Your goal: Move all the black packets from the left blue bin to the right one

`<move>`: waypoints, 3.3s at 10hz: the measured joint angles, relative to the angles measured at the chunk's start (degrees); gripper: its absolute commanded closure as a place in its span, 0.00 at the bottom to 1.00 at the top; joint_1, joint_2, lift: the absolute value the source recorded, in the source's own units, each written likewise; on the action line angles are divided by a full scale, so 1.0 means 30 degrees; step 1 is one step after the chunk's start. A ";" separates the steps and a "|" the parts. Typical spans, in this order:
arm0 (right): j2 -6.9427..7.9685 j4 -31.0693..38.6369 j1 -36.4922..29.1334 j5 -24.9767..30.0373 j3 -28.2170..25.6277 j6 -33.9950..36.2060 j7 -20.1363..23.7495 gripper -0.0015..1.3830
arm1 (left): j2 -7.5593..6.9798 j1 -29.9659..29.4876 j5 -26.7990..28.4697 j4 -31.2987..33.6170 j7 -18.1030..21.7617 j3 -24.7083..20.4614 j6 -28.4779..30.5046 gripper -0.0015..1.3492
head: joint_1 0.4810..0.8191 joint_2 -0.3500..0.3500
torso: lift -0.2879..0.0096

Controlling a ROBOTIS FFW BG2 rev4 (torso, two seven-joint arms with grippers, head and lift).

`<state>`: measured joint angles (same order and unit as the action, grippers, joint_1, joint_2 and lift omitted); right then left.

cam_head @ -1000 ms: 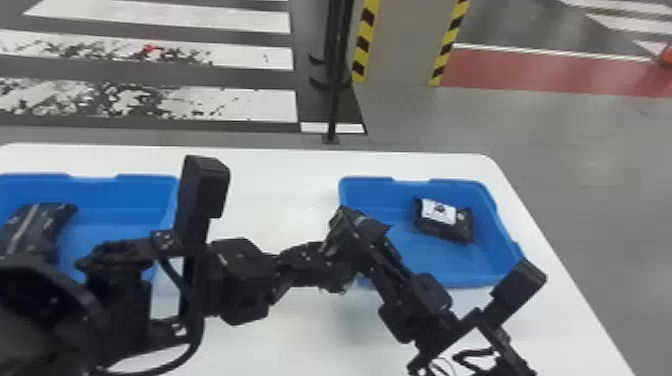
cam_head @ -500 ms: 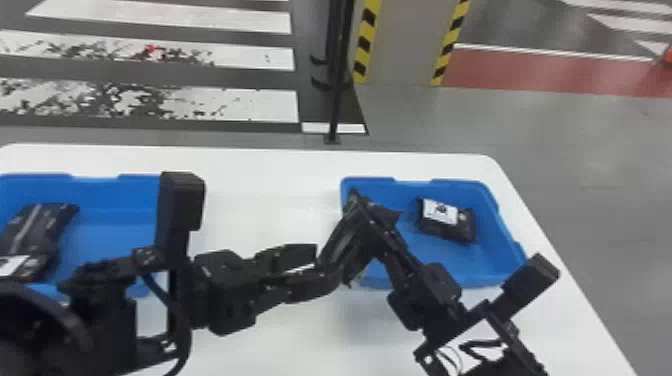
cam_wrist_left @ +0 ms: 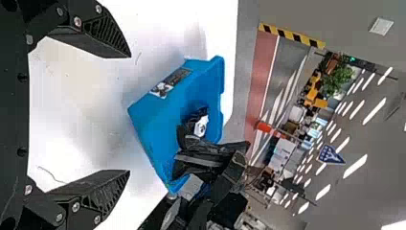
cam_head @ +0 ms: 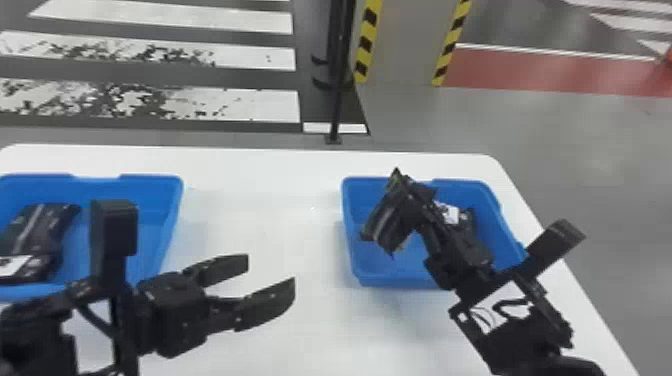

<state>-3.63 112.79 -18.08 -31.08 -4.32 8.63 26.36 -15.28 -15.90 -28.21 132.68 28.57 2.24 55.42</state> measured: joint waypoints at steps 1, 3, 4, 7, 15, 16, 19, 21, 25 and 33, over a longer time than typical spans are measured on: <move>-0.0083 -0.1146 0.0839 0.0734 -0.0439 0.0199 -0.0142 0.92 | 0.0043 -0.0525 0.0005 0.0331 0.0000 -0.0807 0.0005 0.16 | 0.63 0.30 | 0.35; -0.0171 -0.3622 0.2211 0.2344 -0.1776 0.0489 -0.0506 0.71 | 0.0212 -0.1279 0.0432 0.1083 -0.0001 -0.2260 0.0150 0.16 | 0.63 0.28 | 0.35; -0.0175 -0.4195 0.2505 0.2742 -0.2520 0.1062 -0.0531 0.38 | 0.0234 -0.1451 0.0543 0.1339 -0.0001 -0.2719 0.0214 0.16 | 0.63 0.27 | 0.35; -0.0160 -0.2788 0.1909 0.4127 -0.3526 0.1714 -0.0670 0.08 | 0.0367 -0.1696 0.0880 0.1937 -0.0001 -0.4104 0.0233 0.16 | 0.63 0.26 | 0.35; 0.1208 0.6177 -0.6492 0.6608 -0.2188 -0.1233 -0.3043 0.08 | 0.0810 -0.1089 0.4497 0.2156 -0.0059 -0.9193 0.2344 0.16 | 0.63 0.60 | 0.35; 0.1210 0.6469 -0.7127 0.6416 -0.2194 -0.1314 -0.3048 0.08 | 0.0819 -0.0984 0.5283 0.2149 -0.0060 -0.9744 0.3073 0.16 | 0.63 0.67 | 0.35; 0.1211 0.6831 -0.8428 0.5810 -0.2177 -0.1328 -0.3014 0.08 | 0.0589 0.0341 0.8050 0.1323 -0.0180 -1.0106 0.5696 0.16 | 0.63 0.83 | 0.35; 0.1211 0.6892 -0.8647 0.5631 -0.2142 -0.1223 -0.2939 0.08 | 0.0136 0.2100 0.8800 -0.0520 -0.0178 -0.9456 0.6465 0.16 | 0.63 0.84 | 0.35; 0.1211 0.7015 -0.8670 0.5407 -0.2076 -0.0886 -0.2764 0.08 | -0.0557 0.5808 1.0226 -0.4735 -0.0174 -0.7634 0.8104 0.16 | 0.63 0.85 | 0.35; 0.1211 0.6796 -0.8424 0.4639 -0.2027 -0.0489 -0.2484 0.08 | -0.1063 1.0189 1.2552 -1.0133 -0.0009 -0.4554 1.1515 0.61 | 0.63 0.85 | 0.35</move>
<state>0.00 133.18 -43.35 -17.16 -10.40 7.17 18.90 -18.47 14.67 9.44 102.28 28.54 -11.42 89.96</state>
